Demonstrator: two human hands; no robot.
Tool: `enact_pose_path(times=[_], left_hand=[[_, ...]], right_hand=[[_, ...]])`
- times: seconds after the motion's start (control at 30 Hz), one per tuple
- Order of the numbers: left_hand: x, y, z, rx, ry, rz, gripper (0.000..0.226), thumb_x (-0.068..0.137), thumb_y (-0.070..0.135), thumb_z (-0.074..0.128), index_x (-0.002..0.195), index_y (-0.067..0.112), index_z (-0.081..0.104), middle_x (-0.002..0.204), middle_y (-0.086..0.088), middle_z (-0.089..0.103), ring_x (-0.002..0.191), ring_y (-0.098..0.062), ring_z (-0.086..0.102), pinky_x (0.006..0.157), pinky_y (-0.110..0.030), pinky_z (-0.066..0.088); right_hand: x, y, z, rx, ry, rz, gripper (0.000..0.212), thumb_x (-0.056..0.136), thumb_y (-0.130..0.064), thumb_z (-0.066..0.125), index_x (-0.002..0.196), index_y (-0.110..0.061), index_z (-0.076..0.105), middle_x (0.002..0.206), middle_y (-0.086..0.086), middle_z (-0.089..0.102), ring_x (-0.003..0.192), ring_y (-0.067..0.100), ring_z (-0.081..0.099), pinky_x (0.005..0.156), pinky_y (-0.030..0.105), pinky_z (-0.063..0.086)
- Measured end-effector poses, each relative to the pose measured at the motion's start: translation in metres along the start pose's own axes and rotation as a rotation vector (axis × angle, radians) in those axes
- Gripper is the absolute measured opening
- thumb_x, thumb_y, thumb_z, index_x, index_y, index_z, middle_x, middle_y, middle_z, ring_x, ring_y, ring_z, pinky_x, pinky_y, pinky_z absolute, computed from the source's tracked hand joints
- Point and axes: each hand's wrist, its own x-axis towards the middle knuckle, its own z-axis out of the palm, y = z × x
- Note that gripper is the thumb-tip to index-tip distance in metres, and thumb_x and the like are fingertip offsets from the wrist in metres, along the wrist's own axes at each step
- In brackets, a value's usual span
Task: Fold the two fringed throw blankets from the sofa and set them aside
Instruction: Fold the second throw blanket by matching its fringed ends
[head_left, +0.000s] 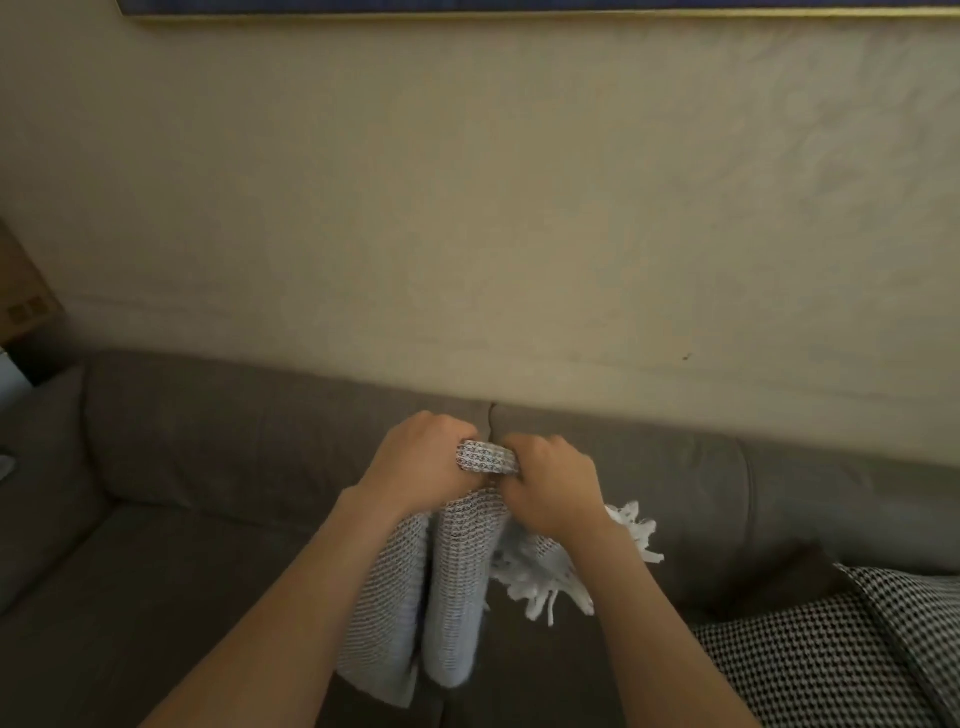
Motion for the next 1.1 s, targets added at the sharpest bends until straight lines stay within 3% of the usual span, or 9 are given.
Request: enact_pose_path(times=[0.1, 0.23, 0.33, 0.43, 0.63, 0.8, 0.87, 0.97, 1.1], left_hand=[[-0.010, -0.026, 0.010, -0.167, -0.016, -0.098, 0.051, 0.060, 0.068, 0.087, 0.066, 0.022, 0.065, 0.061, 0.005, 0.066, 0.054, -0.007, 0.060, 0.053, -0.040, 0.048], [-0.022, -0.053, 0.035, -0.287, -0.024, -0.141, 0.034, 0.071, 0.059, 0.087, 0.081, 0.028, 0.079, 0.073, 0.013, 0.077, 0.072, 0.002, 0.073, 0.063, -0.036, 0.057], [-0.027, -0.064, 0.048, -0.393, 0.031, -0.233, 0.011, 0.078, 0.049, 0.086, 0.077, 0.042, 0.079, 0.071, 0.019, 0.076, 0.070, 0.005, 0.072, 0.062, -0.031, 0.057], [-0.033, -0.070, 0.054, -0.431, 0.091, -0.314, 0.034, 0.091, 0.030, 0.082, 0.062, 0.042, 0.068, 0.058, 0.017, 0.066, 0.053, 0.006, 0.059, 0.055, -0.025, 0.045], [-0.019, -0.060, 0.049, -0.488, 0.014, -0.326, 0.016, 0.103, 0.023, 0.064, 0.092, 0.022, 0.075, 0.088, 0.009, 0.076, 0.079, -0.003, 0.069, 0.074, -0.033, 0.054], [-0.011, -0.053, 0.029, -0.317, 0.109, -0.256, 0.026, 0.085, 0.020, 0.075, 0.066, 0.017, 0.059, 0.060, 0.001, 0.063, 0.052, -0.006, 0.052, 0.056, -0.033, 0.041], [-0.010, -0.047, 0.014, -0.223, 0.127, -0.170, 0.012, 0.084, 0.024, 0.078, 0.090, 0.027, 0.068, 0.072, 0.008, 0.069, 0.062, -0.005, 0.062, 0.062, -0.034, 0.052], [-0.007, -0.036, 0.003, -0.005, 0.022, -0.005, 0.054, 0.093, 0.019, 0.071, 0.136, 0.038, 0.044, 0.127, 0.008, 0.066, 0.082, -0.014, 0.069, 0.072, -0.038, 0.056], [-0.011, -0.020, 0.011, 0.282, -0.094, 0.189, 0.085, 0.090, -0.008, 0.061, 0.149, 0.044, 0.028, 0.152, -0.003, 0.027, 0.054, -0.013, 0.049, 0.048, -0.024, 0.034]], right_hand=[[0.009, -0.012, -0.013, -0.016, 0.014, -0.017, 0.007, 0.077, -0.024, 0.056, 0.077, -0.016, 0.054, 0.080, 0.003, 0.066, 0.078, 0.035, 0.062, 0.064, 0.036, 0.044], [0.009, -0.024, -0.035, 0.201, 0.015, -0.007, 0.016, 0.062, -0.021, 0.046, 0.067, -0.020, 0.061, 0.058, -0.002, 0.056, 0.061, 0.026, 0.057, 0.056, 0.033, 0.048], [0.007, -0.017, -0.047, 0.510, 0.063, 0.056, 0.018, 0.063, -0.009, 0.049, 0.055, -0.022, 0.058, 0.047, -0.008, 0.044, 0.047, 0.017, 0.037, 0.047, 0.030, 0.030], [0.006, -0.002, -0.062, 0.723, 0.201, 0.106, 0.025, 0.071, -0.001, 0.057, 0.053, -0.011, 0.042, 0.051, 0.000, 0.035, 0.051, 0.016, 0.029, 0.048, 0.039, 0.020], [0.009, 0.024, -0.053, 0.678, 0.265, 0.327, 0.064, 0.076, -0.056, 0.085, 0.054, -0.011, 0.045, 0.048, 0.001, 0.039, 0.045, 0.018, 0.033, 0.047, 0.031, 0.025], [0.007, 0.048, -0.032, 0.329, 0.300, 0.472, 0.057, 0.089, -0.062, 0.073, 0.059, -0.017, 0.056, 0.050, -0.003, 0.056, 0.051, 0.021, 0.058, 0.050, 0.027, 0.034], [0.006, 0.052, -0.024, 0.208, 0.249, 0.503, 0.054, 0.094, -0.064, 0.065, 0.065, -0.020, 0.057, 0.064, 0.002, 0.061, 0.067, 0.028, 0.063, 0.055, 0.031, 0.039], [0.005, 0.052, -0.013, 0.105, 0.189, 0.563, 0.053, 0.101, -0.061, 0.056, 0.073, -0.017, 0.047, 0.082, 0.007, 0.061, 0.080, 0.034, 0.059, 0.066, 0.037, 0.042], [0.005, 0.052, -0.008, 0.081, 0.204, 0.614, 0.049, 0.105, -0.056, 0.051, 0.098, -0.009, 0.060, 0.107, 0.019, 0.068, 0.101, 0.043, 0.065, 0.074, 0.041, 0.042]])
